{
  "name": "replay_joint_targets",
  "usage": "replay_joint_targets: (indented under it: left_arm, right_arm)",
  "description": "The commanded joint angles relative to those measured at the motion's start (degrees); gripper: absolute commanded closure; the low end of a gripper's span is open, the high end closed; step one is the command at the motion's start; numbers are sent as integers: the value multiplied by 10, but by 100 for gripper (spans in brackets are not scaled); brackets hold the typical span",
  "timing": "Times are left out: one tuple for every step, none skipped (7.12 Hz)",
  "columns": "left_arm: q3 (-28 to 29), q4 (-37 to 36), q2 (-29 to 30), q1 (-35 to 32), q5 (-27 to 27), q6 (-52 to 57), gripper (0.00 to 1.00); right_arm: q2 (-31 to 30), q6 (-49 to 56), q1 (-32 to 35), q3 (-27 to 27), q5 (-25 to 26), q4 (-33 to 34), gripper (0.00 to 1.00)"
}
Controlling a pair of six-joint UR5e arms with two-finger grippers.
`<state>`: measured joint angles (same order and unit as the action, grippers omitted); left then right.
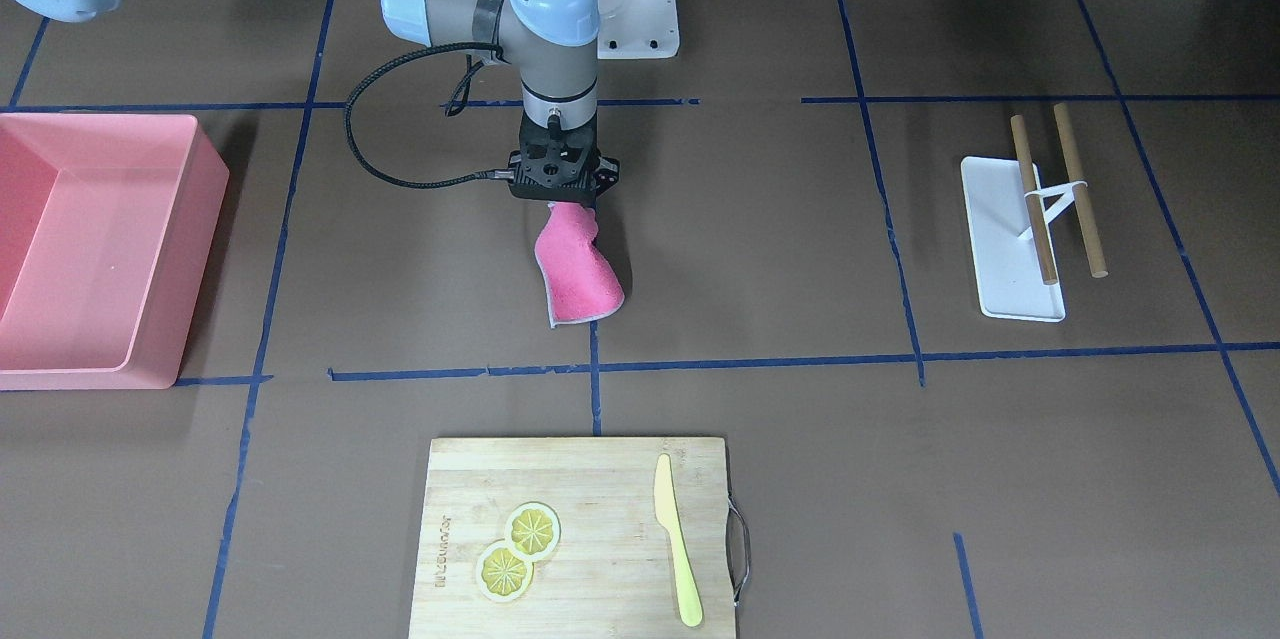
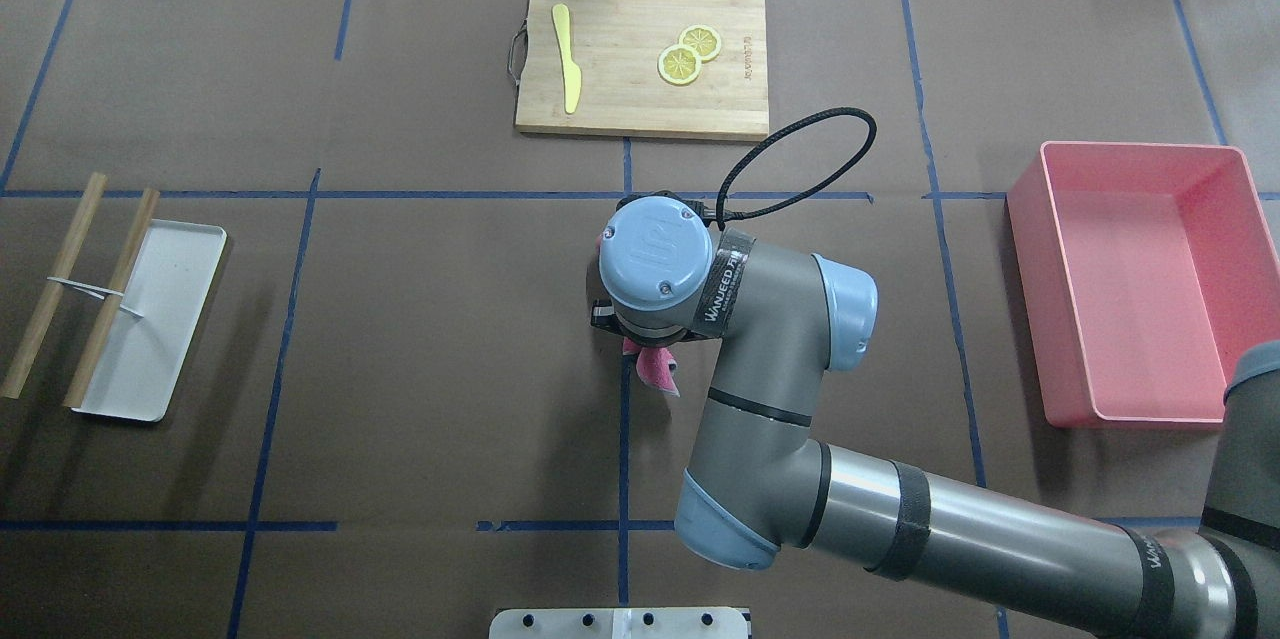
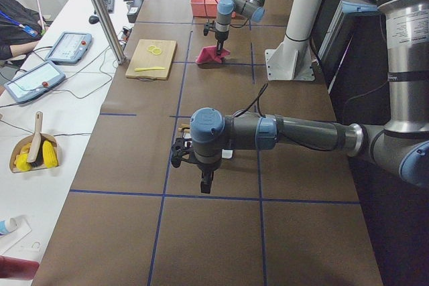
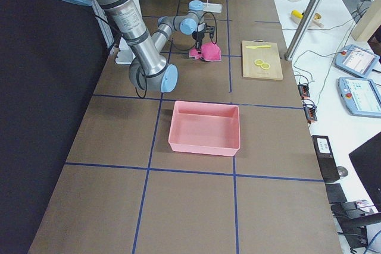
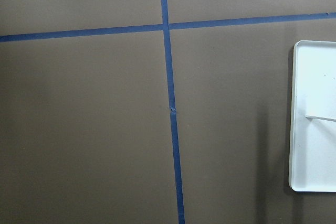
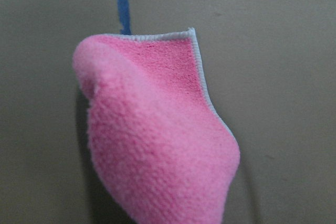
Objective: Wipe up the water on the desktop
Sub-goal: 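Wipe the table surface with the cloth held in the right gripper, sweeping back and forth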
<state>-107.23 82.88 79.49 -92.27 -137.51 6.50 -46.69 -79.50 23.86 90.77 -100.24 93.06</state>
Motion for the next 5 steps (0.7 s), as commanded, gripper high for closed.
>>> replay_joint_targets:
  left_arm:
    - [2,0,0,1,1,-1,0]
    - [2,0,0,0,1,0,0]
    - [2,0,0,0,0,0,0]
    - [2,0,0,0,0,0,0]
    - [3,0,0,1,1,0,0]
  right_arm:
    - [-44,37,0,52,-5,77,100]
    - [-87,75,5,102,-5,114,100]
    - [-124,109,10,140,-2,146,100]
    - [-153,131,19,163,0,175,100]
    - [-172,168,31,173,5,212,100]
